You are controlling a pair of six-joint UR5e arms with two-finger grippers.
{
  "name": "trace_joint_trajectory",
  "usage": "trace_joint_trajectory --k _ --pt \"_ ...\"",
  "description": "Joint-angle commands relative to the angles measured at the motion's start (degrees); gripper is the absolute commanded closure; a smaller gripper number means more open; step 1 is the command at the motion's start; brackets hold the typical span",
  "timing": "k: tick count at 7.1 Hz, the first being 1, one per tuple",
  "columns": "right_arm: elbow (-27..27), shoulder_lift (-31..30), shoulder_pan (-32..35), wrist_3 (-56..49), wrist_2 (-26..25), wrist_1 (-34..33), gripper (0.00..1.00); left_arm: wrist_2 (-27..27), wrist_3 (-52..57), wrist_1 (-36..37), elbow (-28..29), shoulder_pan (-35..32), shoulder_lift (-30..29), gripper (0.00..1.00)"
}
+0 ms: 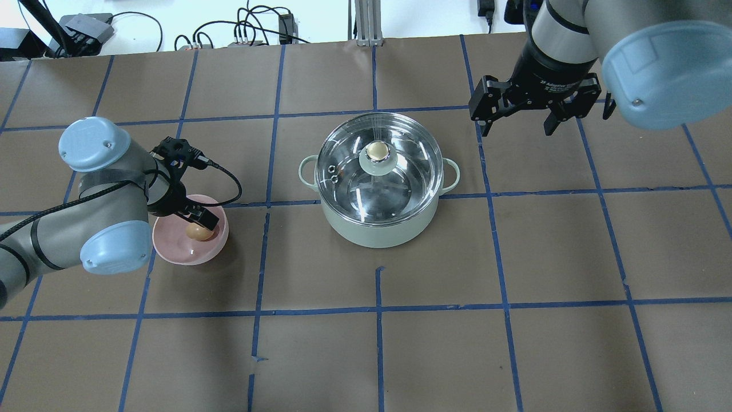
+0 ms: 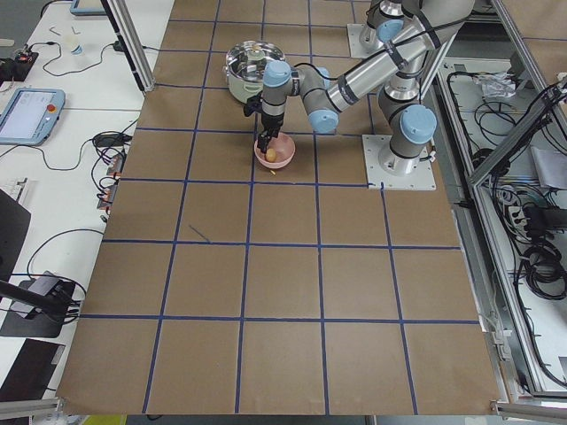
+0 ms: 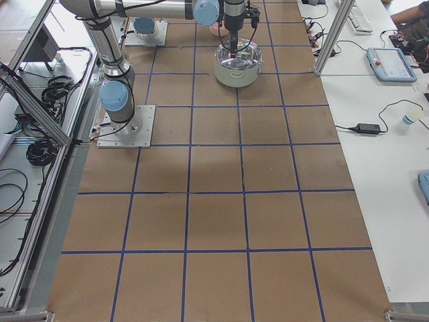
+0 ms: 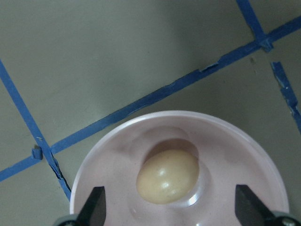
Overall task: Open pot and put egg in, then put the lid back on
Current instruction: 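Lower the left gripper into the bowl and close it on the egg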
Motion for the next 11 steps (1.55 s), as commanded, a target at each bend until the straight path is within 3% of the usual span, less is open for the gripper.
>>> trace_joint_trajectory --k 1,3,11 --pt "0.0 0.0 0.0 0.0 0.0 0.0 0.00 -2.3 -0.2 2.2 -1.0 0.1 -0.1 0.05" --pt "0.0 0.0 0.0 0.0 0.0 0.0 0.00 -2.4 -0.2 8.2 -3.2 0.2 -1.8 0.05" --pt "0.0 0.0 0.0 0.0 0.1 0.0 0.00 -2.4 0.0 6.6 -4.1 2.2 -2.5 0.05"
